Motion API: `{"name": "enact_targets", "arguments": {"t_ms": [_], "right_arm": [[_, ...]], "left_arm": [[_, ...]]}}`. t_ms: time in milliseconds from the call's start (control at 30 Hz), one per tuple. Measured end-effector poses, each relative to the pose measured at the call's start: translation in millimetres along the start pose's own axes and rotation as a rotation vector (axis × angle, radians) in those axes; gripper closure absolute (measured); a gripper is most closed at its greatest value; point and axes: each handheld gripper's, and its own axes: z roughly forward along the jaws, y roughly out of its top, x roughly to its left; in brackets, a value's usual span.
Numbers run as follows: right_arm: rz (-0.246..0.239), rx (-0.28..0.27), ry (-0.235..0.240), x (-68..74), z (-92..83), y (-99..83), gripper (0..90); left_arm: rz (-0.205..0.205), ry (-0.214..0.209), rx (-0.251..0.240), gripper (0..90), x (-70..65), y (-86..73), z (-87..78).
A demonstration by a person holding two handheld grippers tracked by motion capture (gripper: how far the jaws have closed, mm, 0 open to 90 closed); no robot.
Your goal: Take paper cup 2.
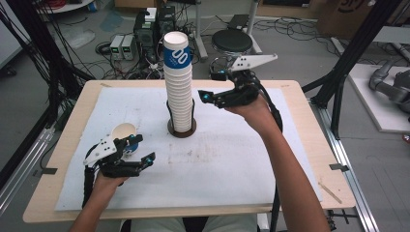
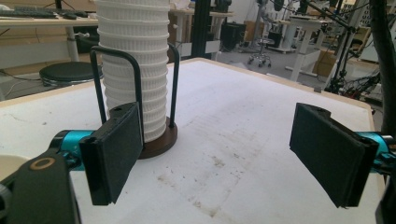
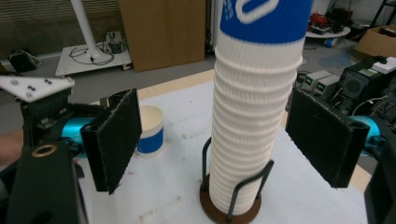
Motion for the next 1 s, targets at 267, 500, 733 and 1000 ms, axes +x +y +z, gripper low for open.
{"name": "enact_targets", "arguments": {"t_ms": [267, 500, 733, 1000], "right_arm": [[-0.012, 0.023, -0.01, -7.1, 18.4, 38.1, 18.9], [-0.016, 0.048, -0.031, -14.9, 31.5, 67.3, 18.8], [0.006, 0.065, -0.046, -23.8, 45.8, 80.8, 18.8], [0.022, 0.103, -0.058, -28.7, 67.8, 89.0, 18.6]], "left_arm": [[-0.012, -0.006, -0.005, 17.1, 1.9, -1.6, 0.1], [-0.017, -0.002, -0.006, 17.3, 3.9, -1.9, -1.4], [-0.021, -0.011, -0.008, 17.3, 4.1, -1.9, 0.0], [-0.02, -0.022, -0.004, 17.4, 4.3, -2.7, 2.7]]}}
